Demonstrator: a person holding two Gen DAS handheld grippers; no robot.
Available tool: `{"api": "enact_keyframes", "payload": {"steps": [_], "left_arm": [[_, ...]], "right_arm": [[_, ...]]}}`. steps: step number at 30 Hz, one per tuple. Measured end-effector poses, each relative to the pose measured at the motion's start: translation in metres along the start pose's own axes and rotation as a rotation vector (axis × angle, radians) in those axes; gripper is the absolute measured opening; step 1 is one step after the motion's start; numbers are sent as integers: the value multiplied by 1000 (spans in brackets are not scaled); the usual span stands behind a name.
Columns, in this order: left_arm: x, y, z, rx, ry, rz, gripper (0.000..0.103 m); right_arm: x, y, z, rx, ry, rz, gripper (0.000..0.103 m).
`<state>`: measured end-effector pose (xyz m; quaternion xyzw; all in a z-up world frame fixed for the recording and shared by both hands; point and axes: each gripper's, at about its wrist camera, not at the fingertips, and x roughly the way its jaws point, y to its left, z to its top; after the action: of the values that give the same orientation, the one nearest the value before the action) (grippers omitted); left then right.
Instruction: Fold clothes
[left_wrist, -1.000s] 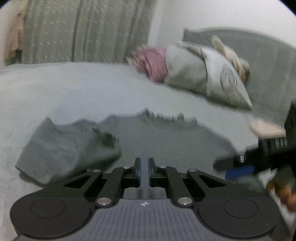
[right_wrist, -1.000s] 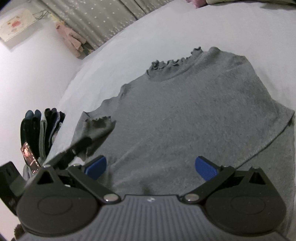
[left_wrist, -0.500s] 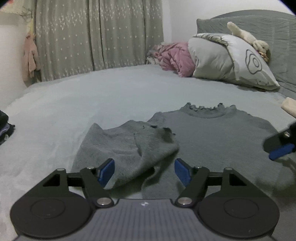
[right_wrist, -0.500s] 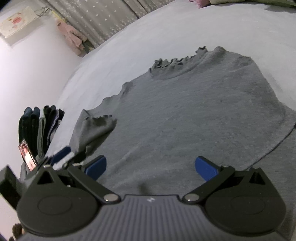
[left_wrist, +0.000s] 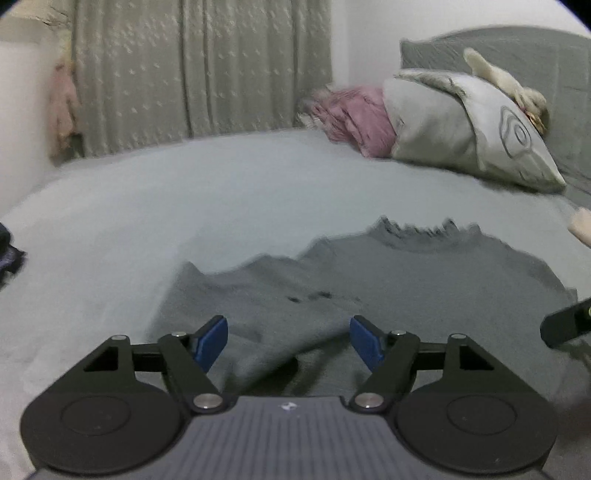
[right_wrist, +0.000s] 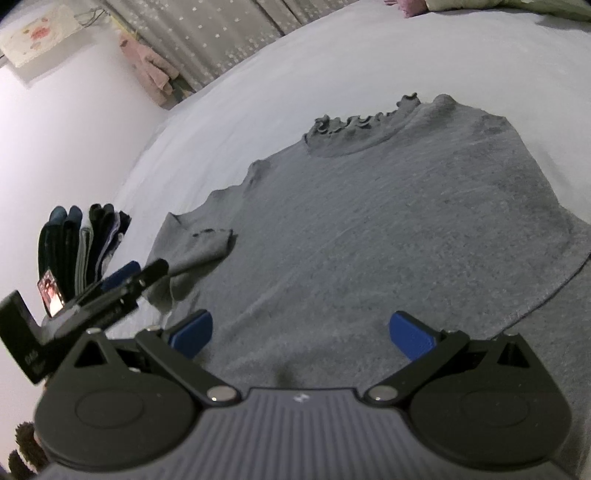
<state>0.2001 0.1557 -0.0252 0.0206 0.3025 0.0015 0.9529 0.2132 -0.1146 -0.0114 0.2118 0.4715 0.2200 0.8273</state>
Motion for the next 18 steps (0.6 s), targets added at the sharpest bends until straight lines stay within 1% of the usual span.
{"api": "enact_keyframes", "payload": {"steps": [3,5,6,7,8,9,11,13,15,18], "left_arm": [[17,4,-1,-58,65,17,72],[22,14,-2,-160,92,-8,62],[22,18,-2,-204,90,-23,40],[22,25,-2,-271,83,-50,17],[20,29,-1,-315,75,-69,16],[16,30,-1,-332,62,-73,14],[6,27,0,-342,9,-70,14],[-2,18,1,-321,-35,-76,13],[-14,8,4,-295,-80,-113,13],[-28,-12,5,-236,-122,-165,13]], "right_arm": [[-1,2,-1,-5,2,4,103],[-3,3,-2,-15,4,9,103],[-3,3,-2,-16,5,10,103],[-4,2,-2,-14,8,12,103],[-4,1,-2,-11,11,14,103],[-4,1,-1,-9,13,15,103],[-4,0,0,12,22,34,103],[-4,-1,0,27,27,49,103],[-6,-1,2,55,37,92,103],[-10,-1,3,69,28,116,103]]}}
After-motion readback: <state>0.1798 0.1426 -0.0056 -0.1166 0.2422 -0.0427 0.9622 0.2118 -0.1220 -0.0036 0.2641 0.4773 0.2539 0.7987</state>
